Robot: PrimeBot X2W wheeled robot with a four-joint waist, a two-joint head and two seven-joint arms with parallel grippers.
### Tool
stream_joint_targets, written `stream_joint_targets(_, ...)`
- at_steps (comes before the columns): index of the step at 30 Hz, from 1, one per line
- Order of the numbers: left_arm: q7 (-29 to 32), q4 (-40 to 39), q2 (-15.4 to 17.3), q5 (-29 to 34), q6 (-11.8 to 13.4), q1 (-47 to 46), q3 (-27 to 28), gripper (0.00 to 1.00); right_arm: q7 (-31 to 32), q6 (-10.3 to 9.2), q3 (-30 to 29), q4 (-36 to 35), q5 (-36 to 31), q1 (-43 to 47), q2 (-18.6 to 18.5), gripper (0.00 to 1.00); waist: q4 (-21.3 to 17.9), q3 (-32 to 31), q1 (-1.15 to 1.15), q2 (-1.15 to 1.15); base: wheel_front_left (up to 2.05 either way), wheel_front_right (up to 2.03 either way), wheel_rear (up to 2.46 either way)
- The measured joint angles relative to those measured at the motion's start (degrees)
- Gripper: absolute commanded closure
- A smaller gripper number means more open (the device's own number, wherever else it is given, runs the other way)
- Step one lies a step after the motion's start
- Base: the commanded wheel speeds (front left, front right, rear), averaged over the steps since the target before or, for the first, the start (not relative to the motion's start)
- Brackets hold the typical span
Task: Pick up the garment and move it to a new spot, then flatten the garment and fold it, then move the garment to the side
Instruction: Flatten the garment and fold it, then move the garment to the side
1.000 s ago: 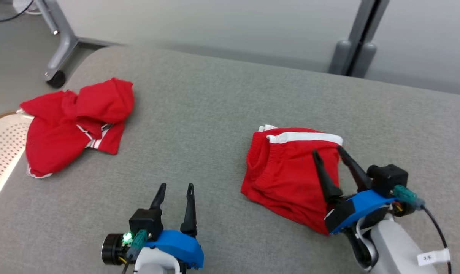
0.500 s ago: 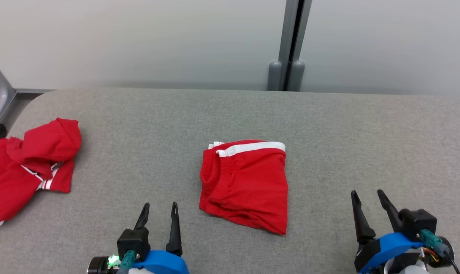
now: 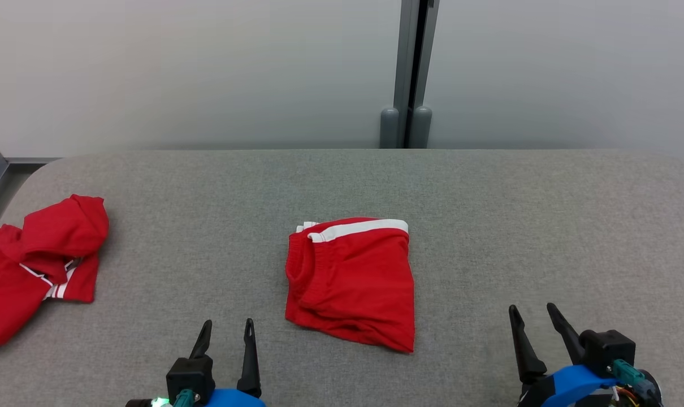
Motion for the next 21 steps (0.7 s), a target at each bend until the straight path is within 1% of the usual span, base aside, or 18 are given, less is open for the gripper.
stream_joint_targets(4,0.0,0.0,0.0,-0.1,-0.2,0.0,-0.6,0.0,0.0,0.0,0.9,0.4,0.8,-0.1,0.0,0.0,0.6,0.4,0.0,0.0,0.0,0.0,0.0)
stream_joint_targets(7,0.0,-0.9,0.0,-0.7,-0.4,-0.6,-2.1,0.0,0.0,-0.01,2.9,1.9,2.7,-1.5,0.0,0.0,2.0,1.7,0.01,0.0,0.0,0.0,0.0)
stream_joint_targets(11,0.0,-1.3,0.0,-1.1,-0.5,-2.3,-3.9,0.0,0.0,0.0,5.3,3.9,4.6,-6.2,0.0,0.0,4.6,3.6,0.01,0.01,0.0,0.0,0.0)
stream_joint_targets(14,0.0,-1.4,0.0,-1.5,0.0,-2.9,-4.7,0.0,0.0,0.0,6.3,6.8,4.7,-10.3,0.1,0.0,7.0,5.1,0.02,0.01,0.0,0.0,0.0)
stream_joint_targets(15,0.0,-1.4,0.0,-1.5,0.0,-2.9,-4.7,0.0,0.0,0.0,6.3,6.8,4.7,-10.3,0.1,0.0,7.0,5.1,0.02,0.01,0.0,0.0,0.0)
stream_joint_targets(16,0.0,-1.6,0.0,-1.7,0.2,-3.4,-4.7,0.0,0.0,0.0,5.9,9.6,4.3,-12.9,0.2,0.0,8.7,6.0,0.01,0.01,0.0,0.0,0.0)
stream_joint_targets(21,0.0,-1.8,0.0,-1.8,0.4,-3.6,-4.8,0.0,0.0,0.0,3.8,16.9,2.5,-16.8,0.2,0.0,12.5,8.4,0.02,0.01,0.0,0.0,0.0)
